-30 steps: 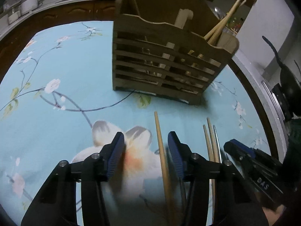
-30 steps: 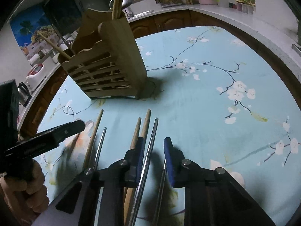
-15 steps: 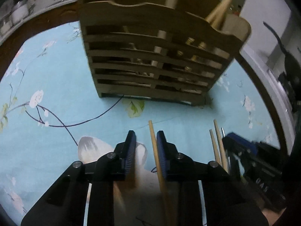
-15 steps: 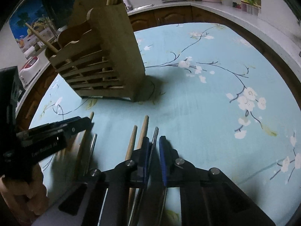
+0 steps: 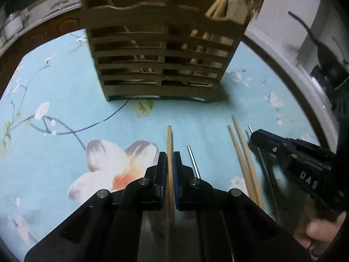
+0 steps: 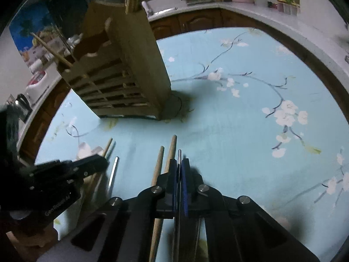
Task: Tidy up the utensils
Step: 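Grasp a wooden chopstick with the left gripper while the right grasps a steel chopstick, then lift both held chopsticks and carry them over the wooden caddy, then lower both held chopsticks into the wooden caddy, then open both grippers to release the chopsticks into the caddy, then move both open grippers back over the remaining chopsticks, then grasp a steel chopstick with the left gripper while the right grasps a wooden chopstick, then lift both held chopsticks and carry them over the wooden caddy, then lower both held chopsticks into the wooden caddy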
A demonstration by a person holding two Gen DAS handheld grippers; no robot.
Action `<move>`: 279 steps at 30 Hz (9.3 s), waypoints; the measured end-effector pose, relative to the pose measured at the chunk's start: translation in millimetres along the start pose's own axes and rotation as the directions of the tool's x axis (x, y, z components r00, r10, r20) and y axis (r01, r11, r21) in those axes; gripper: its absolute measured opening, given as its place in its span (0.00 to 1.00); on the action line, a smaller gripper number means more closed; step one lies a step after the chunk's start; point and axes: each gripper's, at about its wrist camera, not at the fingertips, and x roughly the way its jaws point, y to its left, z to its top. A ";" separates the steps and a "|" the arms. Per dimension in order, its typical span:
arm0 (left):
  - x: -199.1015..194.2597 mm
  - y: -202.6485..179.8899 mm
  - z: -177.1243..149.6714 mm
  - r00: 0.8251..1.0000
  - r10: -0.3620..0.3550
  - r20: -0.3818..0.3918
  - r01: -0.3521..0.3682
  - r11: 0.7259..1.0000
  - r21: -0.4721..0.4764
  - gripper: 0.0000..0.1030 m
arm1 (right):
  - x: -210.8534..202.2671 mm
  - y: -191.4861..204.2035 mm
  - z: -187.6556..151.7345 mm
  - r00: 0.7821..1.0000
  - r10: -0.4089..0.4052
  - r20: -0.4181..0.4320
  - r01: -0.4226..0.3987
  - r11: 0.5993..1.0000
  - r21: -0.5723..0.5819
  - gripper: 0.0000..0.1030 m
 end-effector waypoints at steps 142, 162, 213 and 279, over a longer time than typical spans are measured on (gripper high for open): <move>-136.1 7.2 -104.5 0.938 0.119 0.325 -0.045 0.973 -0.225 1.00 | -148.1 -17.3 -68.8 0.931 -0.042 0.362 0.038 0.999 0.019 0.99; -85.0 -2.3 -82.6 0.986 0.050 0.159 -0.022 0.984 -0.177 0.79 | -90.6 -15.0 -65.2 0.987 -0.019 0.158 0.021 1.000 -0.010 0.52; -76.5 3.8 -27.0 0.991 -0.069 0.112 0.078 0.995 -0.070 0.04 | -51.2 1.3 1.5 0.989 0.135 0.066 -0.132 0.991 -0.037 0.05; -253.2 55.6 114.9 0.746 0.033 0.666 0.100 0.982 -0.161 0.04 | -197.0 67.0 147.8 0.764 0.163 0.625 -0.111 0.986 -0.121 0.05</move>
